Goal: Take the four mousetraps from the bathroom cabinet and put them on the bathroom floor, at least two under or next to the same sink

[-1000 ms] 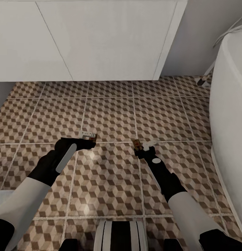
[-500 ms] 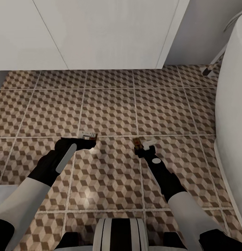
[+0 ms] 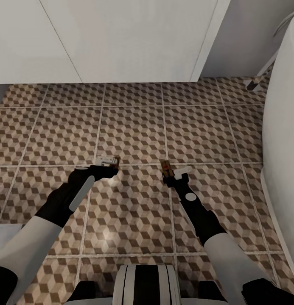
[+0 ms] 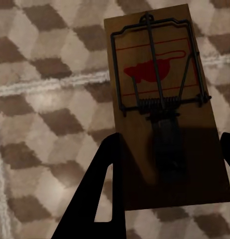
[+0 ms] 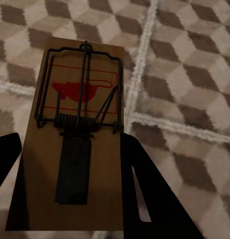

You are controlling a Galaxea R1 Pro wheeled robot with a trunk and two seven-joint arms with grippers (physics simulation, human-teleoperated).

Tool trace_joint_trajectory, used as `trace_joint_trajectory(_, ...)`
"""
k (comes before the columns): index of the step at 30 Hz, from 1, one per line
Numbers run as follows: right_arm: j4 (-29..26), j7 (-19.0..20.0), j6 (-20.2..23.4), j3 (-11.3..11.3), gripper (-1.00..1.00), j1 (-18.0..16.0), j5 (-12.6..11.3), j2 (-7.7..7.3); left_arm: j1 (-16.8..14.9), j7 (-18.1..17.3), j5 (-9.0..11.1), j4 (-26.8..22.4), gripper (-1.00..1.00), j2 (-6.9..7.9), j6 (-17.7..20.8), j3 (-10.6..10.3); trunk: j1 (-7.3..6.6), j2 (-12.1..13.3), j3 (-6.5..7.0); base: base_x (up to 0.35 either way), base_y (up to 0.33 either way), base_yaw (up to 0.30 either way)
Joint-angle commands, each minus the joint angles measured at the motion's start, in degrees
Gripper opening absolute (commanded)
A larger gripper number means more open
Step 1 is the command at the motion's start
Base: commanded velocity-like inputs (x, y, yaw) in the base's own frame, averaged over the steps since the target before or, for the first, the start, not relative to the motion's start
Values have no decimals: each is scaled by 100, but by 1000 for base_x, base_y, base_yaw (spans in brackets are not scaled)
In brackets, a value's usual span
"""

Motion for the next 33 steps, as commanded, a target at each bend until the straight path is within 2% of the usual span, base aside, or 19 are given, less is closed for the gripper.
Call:
trace_joint_trajectory(1, 2, -33, -7, 9, -100, -2, 57, -2, -3, 57, 58, -2, -100, 6, 1, -30, -1, -1, -3, 0, 0, 0)
trace_joint_trajectory(11, -21, -26, -30, 34, -100, -2, 60, -19, -3, 57, 60, 83, -100, 13, -20, -71, -1, -1, -3, 0, 0, 0)
trace_joint_trajectory(25, -23, -35, -29, 35, -100, -2, 60, -19, 3, 57, 51, 59, -100, 14, -19, -78, 35, -20, -352, 0, 0, 0)
trace_joint_trajectory(33, -23, -35, -56, 29, -100, -2, 60, -17, 6, 65, 49, -5, -100, 14, -15, -71, 35, -20, -418, 0, 0, 0)
